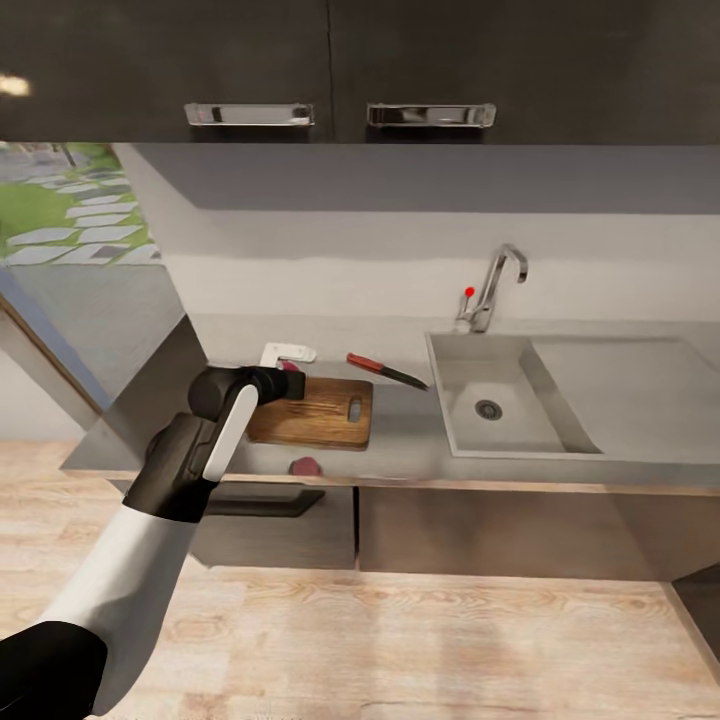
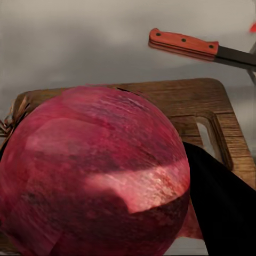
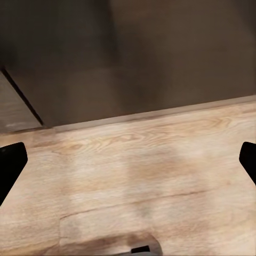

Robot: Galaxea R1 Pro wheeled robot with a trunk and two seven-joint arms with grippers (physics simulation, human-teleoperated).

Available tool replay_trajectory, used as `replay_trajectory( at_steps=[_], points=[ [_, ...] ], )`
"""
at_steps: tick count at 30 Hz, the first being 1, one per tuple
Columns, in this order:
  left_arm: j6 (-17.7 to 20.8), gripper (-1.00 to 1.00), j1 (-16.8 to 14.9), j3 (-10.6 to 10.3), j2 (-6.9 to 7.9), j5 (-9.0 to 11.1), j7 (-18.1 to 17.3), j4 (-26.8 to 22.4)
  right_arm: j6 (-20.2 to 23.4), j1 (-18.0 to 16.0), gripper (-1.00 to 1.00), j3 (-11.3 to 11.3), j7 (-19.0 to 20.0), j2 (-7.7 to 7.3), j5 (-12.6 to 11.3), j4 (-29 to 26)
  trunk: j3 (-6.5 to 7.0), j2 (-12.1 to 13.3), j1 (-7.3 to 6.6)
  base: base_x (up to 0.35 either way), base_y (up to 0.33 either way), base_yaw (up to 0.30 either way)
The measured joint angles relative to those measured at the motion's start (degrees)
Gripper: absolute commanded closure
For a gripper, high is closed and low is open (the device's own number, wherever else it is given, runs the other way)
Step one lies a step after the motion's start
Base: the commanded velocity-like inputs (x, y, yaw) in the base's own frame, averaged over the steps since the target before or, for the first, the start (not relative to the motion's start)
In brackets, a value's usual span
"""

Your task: In the kitchen, take the Vidalia onion out of the sink, dice it on the chopping board with the paring knife, put the diced onion into the bowl on the countertop, then place both the paring knife and the chopping board into the sink.

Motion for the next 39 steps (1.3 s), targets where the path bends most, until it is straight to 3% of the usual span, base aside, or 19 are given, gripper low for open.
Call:
replay_trajectory(
  at_steps=[19,39],
  points=[
    [-0.1,1.00,0.0,-0.1,-0.17,0.0,0.0,1.4,0.1,0.0,-1.00,0.0,0.0,0.00,0.0,0.0,-0.86,0.0,-0.01,0.134,-0.020,0.015],
    [-0.1,1.00,0.0,-0.3,-0.27,0.0,0.0,1.7,0.2,0.0,-1.00,0.0,0.0,-0.01,0.0,-0.1,-1.51,0.0,0.00,-0.021,-0.019,0.000]
  ],
)
